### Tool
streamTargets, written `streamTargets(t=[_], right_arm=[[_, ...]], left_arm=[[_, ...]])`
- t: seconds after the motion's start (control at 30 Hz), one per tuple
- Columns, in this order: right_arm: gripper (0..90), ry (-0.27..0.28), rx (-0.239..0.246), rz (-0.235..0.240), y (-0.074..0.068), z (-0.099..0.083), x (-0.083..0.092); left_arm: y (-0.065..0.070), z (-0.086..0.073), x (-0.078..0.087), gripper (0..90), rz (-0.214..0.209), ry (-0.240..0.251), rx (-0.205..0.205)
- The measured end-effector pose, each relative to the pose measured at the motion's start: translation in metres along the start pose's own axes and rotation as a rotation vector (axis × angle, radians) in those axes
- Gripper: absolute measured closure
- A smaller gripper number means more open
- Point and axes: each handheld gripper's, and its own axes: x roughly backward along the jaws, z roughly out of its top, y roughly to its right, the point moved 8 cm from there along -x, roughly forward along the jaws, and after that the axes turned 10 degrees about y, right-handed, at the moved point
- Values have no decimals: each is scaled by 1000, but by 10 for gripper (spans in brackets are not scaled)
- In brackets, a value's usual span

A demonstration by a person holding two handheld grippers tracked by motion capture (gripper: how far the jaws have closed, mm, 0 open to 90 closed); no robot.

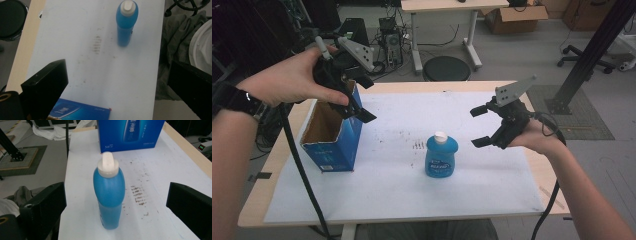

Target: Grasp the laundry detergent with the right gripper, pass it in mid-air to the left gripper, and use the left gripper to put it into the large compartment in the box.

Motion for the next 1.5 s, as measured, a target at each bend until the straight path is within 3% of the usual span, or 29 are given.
streamTargets(t=[0.23,0.83,1.5], right_arm=[[24,25,-32,-10,7,-19,-5],[19,57,-104,5,14,-66,-39],[27,70,-121,61,6,-83,-84]], left_arm=[[-1,1,0,43,-3,3,2],[1,1,-2,44,-13,-4,2],[3,-1,-4,44,-19,-5,1]])
